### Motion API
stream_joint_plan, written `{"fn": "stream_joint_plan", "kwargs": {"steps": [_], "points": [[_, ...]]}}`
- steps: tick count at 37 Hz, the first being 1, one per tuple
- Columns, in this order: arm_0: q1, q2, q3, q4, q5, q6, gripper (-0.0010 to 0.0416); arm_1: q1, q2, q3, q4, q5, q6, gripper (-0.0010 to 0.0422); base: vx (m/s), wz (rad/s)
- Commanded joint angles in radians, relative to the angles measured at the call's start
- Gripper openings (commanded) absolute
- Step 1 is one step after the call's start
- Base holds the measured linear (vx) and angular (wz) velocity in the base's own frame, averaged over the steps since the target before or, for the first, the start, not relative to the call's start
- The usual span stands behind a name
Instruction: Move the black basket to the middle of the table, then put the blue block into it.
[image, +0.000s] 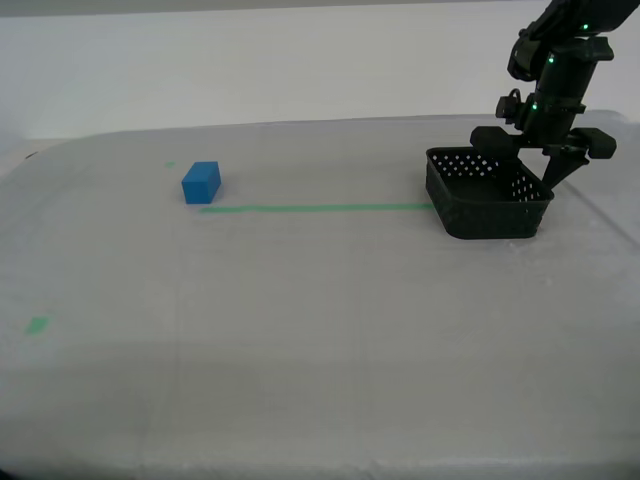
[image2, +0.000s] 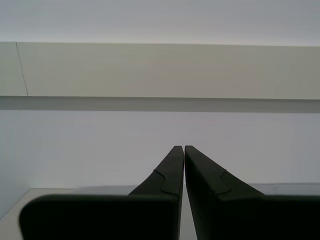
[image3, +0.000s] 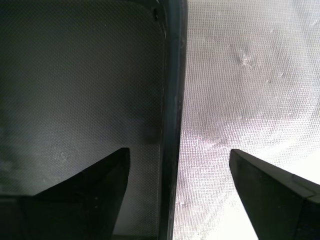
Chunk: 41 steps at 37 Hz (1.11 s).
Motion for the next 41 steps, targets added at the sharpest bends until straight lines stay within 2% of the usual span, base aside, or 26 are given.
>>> {"fn": "stream_joint_plan", "kwargs": {"steps": [1, 10, 23, 28, 37, 41], "points": [[0.0, 0.0, 0.001, 0.001, -0.001, 0.01, 0.0249, 0.0, 0.0, 0.001, 0.006, -0.001, 0.002, 0.0, 0.0, 0.0], [0.002, 0.0, 0.0, 0.002, -0.001, 0.014, 0.0189, 0.0, 0.0, 0.001, 0.006, -0.001, 0.001, 0.0, 0.0, 0.0], [0.008, 0.0, 0.0, -0.005, -0.001, 0.044, 0.0098, 0.0, 0.0, 0.001, 0.006, -0.001, 0.001, 0.0, 0.0, 0.0], [0.011, 0.0, 0.0, -0.006, -0.001, 0.069, 0.0065, 0.0, 0.0, 0.001, 0.006, -0.001, 0.001, 0.0, 0.0, 0.0], [0.018, 0.0, 0.0, -0.005, -0.001, 0.072, -0.0003, 0.0, 0.0, 0.001, 0.006, -0.001, 0.001, 0.0, 0.0, 0.0], [0.019, 0.0, 0.0, -0.005, -0.001, 0.076, 0.0002, 0.0, 0.0, 0.001, 0.006, -0.001, 0.001, 0.0, 0.0, 0.0]]}}
